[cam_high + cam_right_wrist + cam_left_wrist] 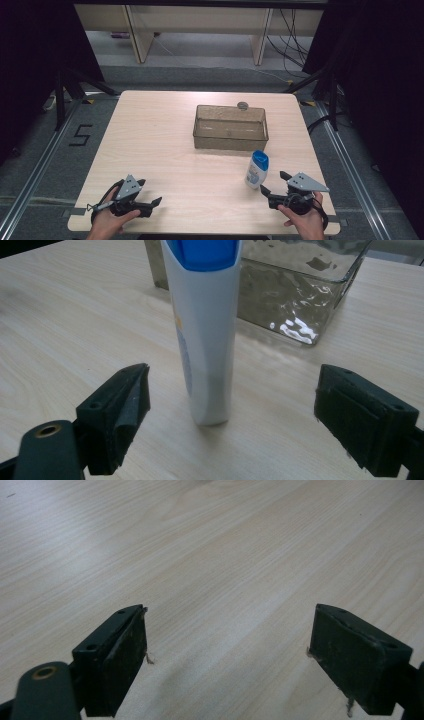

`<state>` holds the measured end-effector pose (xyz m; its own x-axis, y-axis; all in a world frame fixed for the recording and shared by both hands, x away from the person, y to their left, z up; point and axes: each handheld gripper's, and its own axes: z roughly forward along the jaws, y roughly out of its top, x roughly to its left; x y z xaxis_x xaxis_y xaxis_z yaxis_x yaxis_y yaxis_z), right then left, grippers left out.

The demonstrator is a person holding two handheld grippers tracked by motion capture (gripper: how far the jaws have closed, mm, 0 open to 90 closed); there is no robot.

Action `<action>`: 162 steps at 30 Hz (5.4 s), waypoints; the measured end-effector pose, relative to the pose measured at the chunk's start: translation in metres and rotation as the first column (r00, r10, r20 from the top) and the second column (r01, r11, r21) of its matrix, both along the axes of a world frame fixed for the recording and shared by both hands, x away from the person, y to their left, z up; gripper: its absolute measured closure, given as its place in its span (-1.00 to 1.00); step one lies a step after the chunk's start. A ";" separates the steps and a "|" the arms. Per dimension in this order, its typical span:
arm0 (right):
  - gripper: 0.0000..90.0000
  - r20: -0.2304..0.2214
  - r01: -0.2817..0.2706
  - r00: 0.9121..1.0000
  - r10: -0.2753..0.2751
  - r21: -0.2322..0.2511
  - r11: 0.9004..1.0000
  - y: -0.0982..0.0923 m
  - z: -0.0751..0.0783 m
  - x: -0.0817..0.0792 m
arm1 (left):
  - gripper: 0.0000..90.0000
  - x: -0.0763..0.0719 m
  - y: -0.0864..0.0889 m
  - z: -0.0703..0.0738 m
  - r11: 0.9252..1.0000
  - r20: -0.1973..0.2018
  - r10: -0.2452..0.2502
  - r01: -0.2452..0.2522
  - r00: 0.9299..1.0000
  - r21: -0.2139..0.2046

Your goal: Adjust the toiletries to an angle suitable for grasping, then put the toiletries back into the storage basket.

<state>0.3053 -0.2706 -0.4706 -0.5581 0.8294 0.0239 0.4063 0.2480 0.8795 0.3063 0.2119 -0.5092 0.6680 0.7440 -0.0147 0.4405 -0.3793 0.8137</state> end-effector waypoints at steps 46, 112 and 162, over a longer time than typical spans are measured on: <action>-0.12 0.038 -0.077 0.996 0.077 -0.008 0.997 0.029 -0.003 0.037 | -0.67 0.002 0.001 -0.001 1.000 -0.008 -0.006 0.006 1.000 0.011; 0.25 0.046 -0.049 0.998 0.047 0.042 0.998 0.030 0.025 0.053 | -0.67 0.005 -0.002 0.003 0.999 0.000 -0.034 0.034 0.999 0.025; 0.25 0.073 0.002 0.997 -0.006 0.056 0.998 0.022 0.078 0.084 | -0.67 0.005 -0.004 0.002 1.000 0.000 -0.027 0.027 1.000 0.006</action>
<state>0.3895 -0.2488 -0.3928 -0.5568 0.8301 0.0292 0.3411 0.1965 0.9193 0.3112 0.2083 -0.5076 0.6877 0.7259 -0.0101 0.4301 -0.3962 0.8112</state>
